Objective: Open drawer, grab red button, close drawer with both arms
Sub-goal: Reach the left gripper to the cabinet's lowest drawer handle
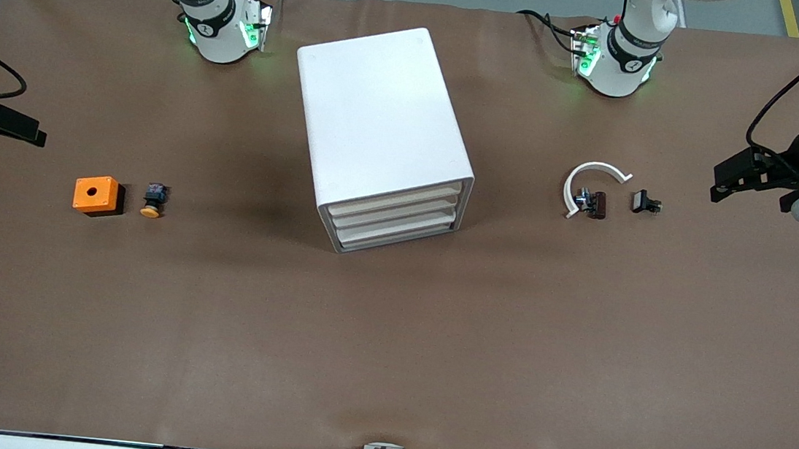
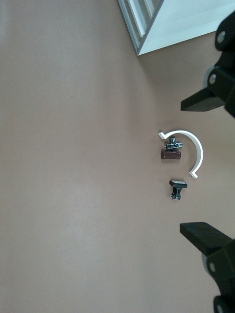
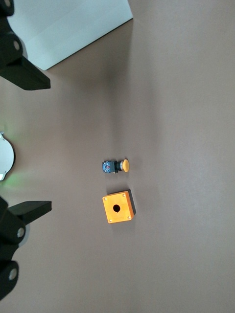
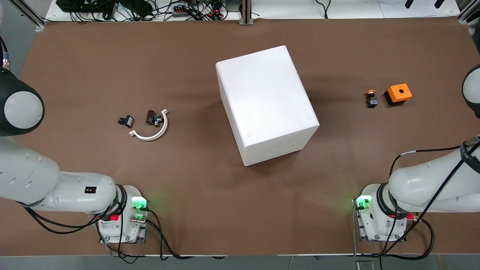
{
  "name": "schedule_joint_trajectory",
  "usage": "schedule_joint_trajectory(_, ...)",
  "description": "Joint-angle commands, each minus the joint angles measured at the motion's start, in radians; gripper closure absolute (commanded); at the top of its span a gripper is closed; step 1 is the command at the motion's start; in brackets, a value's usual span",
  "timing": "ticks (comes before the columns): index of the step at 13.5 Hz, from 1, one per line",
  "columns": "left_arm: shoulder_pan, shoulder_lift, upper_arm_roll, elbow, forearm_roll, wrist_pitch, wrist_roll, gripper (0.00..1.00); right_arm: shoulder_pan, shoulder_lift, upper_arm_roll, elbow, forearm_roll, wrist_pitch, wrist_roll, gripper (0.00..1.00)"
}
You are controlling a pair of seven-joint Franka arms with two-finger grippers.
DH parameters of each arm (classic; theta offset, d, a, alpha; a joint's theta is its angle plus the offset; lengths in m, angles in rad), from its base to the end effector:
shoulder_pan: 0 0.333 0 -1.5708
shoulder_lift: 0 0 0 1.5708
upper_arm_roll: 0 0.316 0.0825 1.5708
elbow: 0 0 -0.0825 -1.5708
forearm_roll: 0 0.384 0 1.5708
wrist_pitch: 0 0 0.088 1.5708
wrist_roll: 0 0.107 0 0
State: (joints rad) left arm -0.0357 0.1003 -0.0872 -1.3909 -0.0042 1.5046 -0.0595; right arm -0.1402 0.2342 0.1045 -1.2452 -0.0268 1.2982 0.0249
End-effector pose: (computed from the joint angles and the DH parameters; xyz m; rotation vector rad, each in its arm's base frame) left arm 0.5752 -0.0685 0.6463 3.1259 -0.0988 0.0196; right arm 0.5945 -0.0332 0.6179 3.1262 -0.1034 -0.2823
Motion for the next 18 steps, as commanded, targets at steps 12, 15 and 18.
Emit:
schedule_joint_trajectory(12, -0.066, 0.254, -0.026, -0.003, -0.192, 0.035, 0.146, 0.0, 0.095, -0.163, -0.076, -0.102, 0.041, -0.028, 0.084, 0.0)
schedule_joint_trajectory(15, -0.099, 0.335, -0.028, -0.002, -0.244, 0.11, 0.366, 0.0, 0.189, -0.188, -0.192, -0.108, 0.095, -0.034, 0.081, 0.0)
schedule_joint_trajectory(18, -0.148, 0.424, -0.037, 0.0, -0.276, 0.235, 0.496, 0.0, 0.177, -0.251, -0.189, -0.192, 0.107, -0.019, 0.072, 0.0)
